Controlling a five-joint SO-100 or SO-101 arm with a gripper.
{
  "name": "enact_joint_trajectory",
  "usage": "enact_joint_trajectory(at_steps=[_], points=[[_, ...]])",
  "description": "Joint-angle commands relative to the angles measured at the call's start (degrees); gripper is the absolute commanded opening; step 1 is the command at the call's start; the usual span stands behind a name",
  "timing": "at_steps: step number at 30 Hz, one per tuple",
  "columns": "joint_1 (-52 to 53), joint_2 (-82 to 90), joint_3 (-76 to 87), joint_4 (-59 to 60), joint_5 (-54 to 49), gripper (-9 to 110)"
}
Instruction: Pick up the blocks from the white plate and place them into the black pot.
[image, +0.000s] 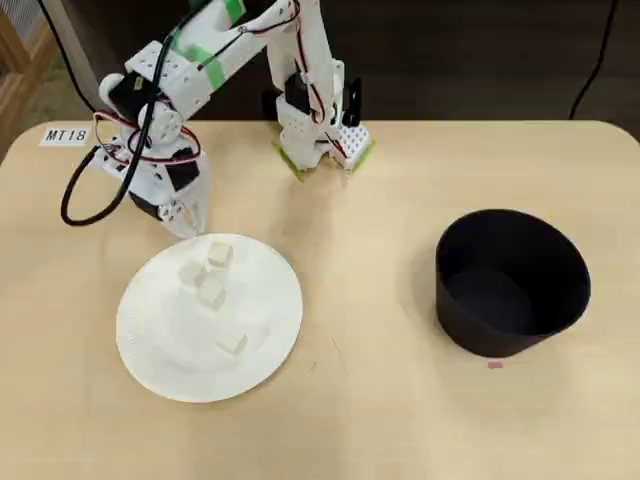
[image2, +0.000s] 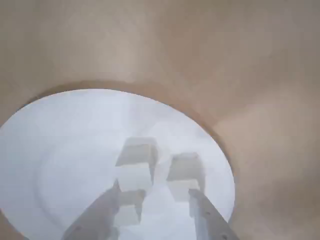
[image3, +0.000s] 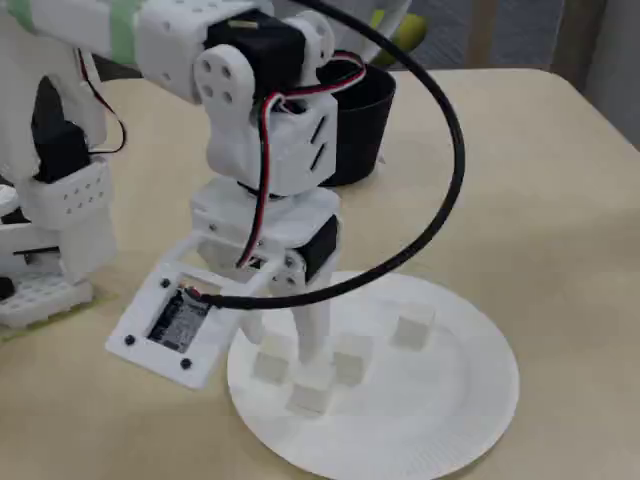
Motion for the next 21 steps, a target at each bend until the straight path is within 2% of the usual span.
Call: enact_joint_trajectory(at_steps=[1,11,21], points=[[-0.5,-1.0,-2.3,-0.7,-0.5,26],[-1.5,-5.0,-2.5,-11.3,-3.2,27],[-3.3,-7.4,-2.5,-12.5,-4.3,28]])
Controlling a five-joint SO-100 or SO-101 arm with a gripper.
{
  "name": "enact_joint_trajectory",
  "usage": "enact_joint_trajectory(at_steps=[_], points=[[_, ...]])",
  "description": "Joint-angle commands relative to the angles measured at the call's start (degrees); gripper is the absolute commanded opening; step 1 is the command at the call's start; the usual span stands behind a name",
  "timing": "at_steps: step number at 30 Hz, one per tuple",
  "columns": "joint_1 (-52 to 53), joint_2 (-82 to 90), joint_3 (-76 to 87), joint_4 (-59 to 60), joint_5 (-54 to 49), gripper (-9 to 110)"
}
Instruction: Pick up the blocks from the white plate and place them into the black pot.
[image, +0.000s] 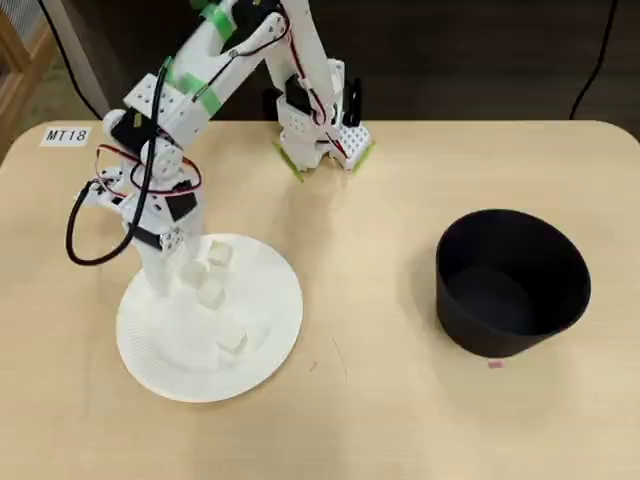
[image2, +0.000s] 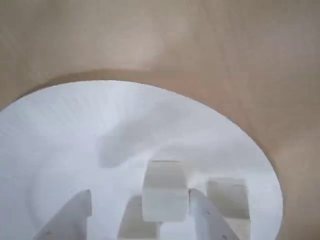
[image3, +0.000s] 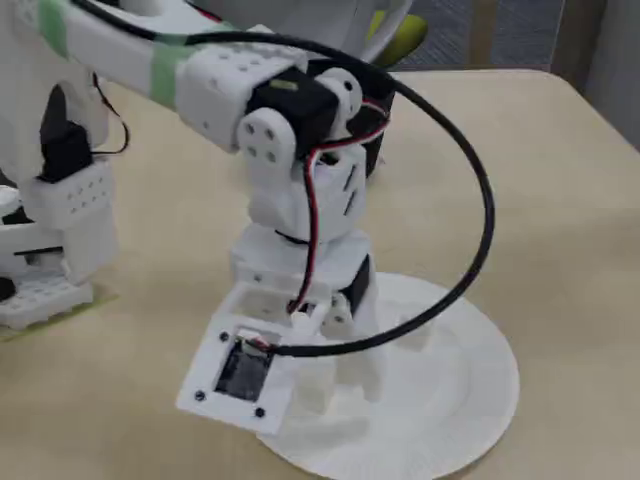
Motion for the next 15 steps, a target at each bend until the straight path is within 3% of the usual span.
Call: enact_joint_trajectory(at_steps=[1,12,15], points=[[-0.9,0.4,-2.5,-0.6,0.0,28],[-1.7,-3.2,-2.5,-4.0,3.1,15],[-1.3,-4.4,-2.5,-5.4,5.4,1]])
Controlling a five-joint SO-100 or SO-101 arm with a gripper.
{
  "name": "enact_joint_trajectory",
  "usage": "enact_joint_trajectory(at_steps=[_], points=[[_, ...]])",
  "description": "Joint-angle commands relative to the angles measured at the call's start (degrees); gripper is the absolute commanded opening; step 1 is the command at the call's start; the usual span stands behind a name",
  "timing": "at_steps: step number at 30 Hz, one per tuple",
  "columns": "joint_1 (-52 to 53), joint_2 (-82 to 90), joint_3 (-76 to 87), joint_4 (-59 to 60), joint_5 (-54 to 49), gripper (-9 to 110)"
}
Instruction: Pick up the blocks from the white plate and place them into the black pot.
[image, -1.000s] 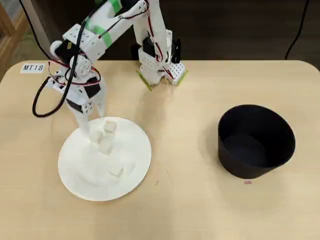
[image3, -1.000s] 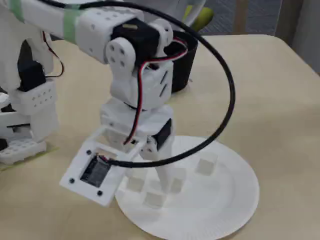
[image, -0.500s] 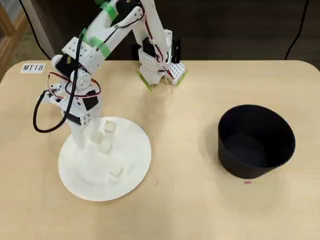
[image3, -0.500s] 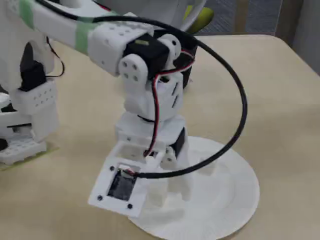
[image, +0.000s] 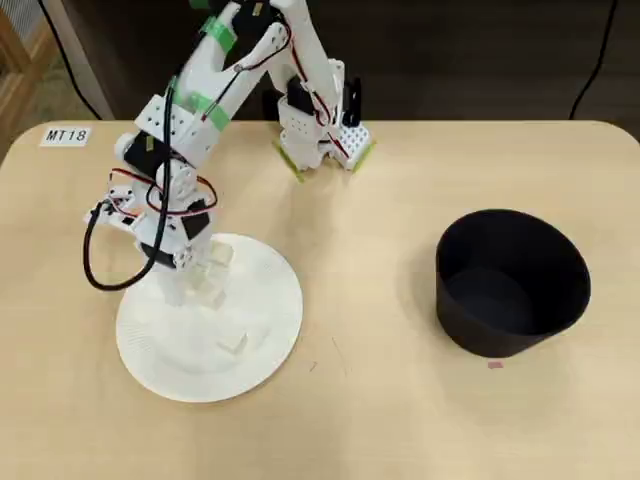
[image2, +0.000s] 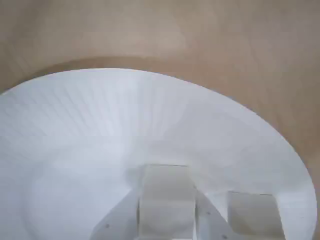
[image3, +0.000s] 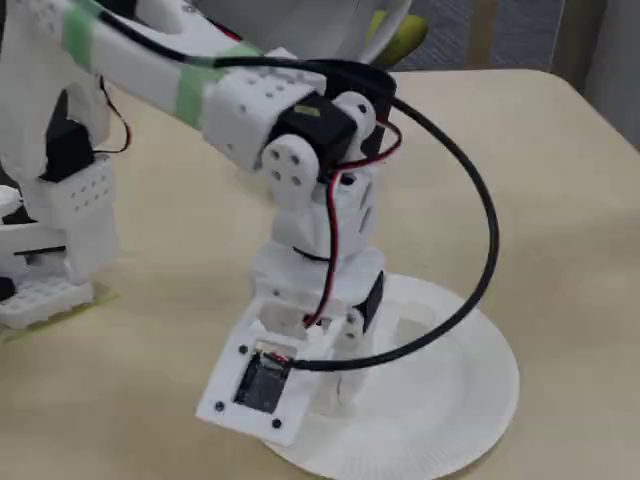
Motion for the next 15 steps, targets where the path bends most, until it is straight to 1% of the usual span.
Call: enact_joint_trajectory(at_steps=[1,8,11,15], points=[[0.6,-0.5,-2.5,-1.3,2.0,-2],[0.5,2.0,-2.5,-2.4,0.7,-2],[-1.0,9.3,-2.5,-4.0,1.4,-2],[-5.9,21.6,-2.5,-8.0,6.2,-2]])
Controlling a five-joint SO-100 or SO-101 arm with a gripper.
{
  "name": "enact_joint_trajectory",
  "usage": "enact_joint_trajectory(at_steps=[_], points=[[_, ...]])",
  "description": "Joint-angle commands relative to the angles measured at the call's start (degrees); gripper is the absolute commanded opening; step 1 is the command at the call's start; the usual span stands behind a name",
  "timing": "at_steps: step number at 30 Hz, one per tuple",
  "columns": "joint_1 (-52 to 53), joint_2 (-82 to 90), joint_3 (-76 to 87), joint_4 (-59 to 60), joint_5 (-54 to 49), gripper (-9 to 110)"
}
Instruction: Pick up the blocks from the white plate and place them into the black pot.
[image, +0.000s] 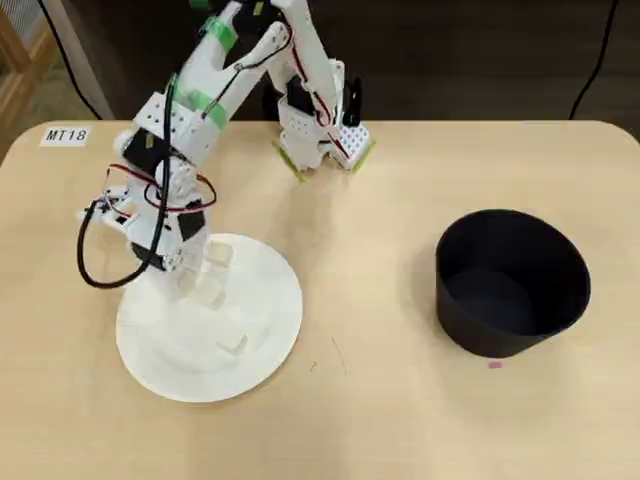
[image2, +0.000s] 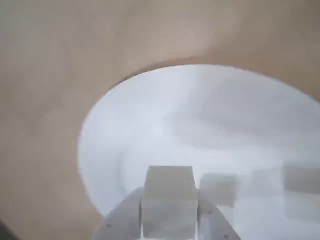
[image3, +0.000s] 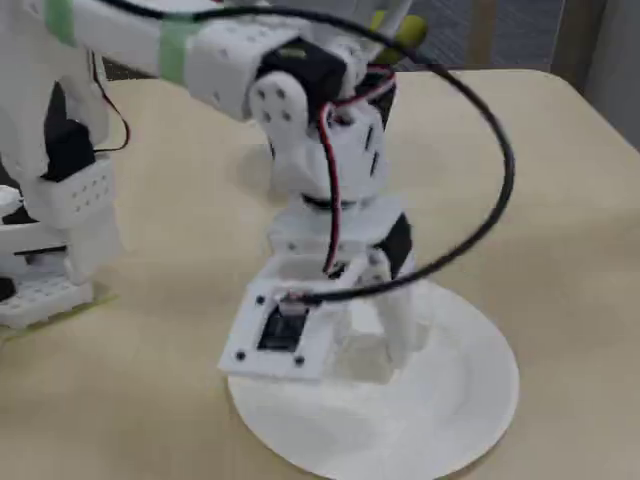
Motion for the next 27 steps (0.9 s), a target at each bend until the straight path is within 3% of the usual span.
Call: enact_joint_trajectory(at_steps=[1,12,16,24,27], points=[[-5.1,12.8,-2.1,-2.5,4.4,-2],[-42.6,29.9,0.2,-0.7,14.8,-2],[-54.4,33.5,8.5,-10.7,15.2,-2],[-63.5,30.8,23.6,-31.7,11.0,-2],[-64.3,29.2,23.7,-33.0,9.2,-2]])
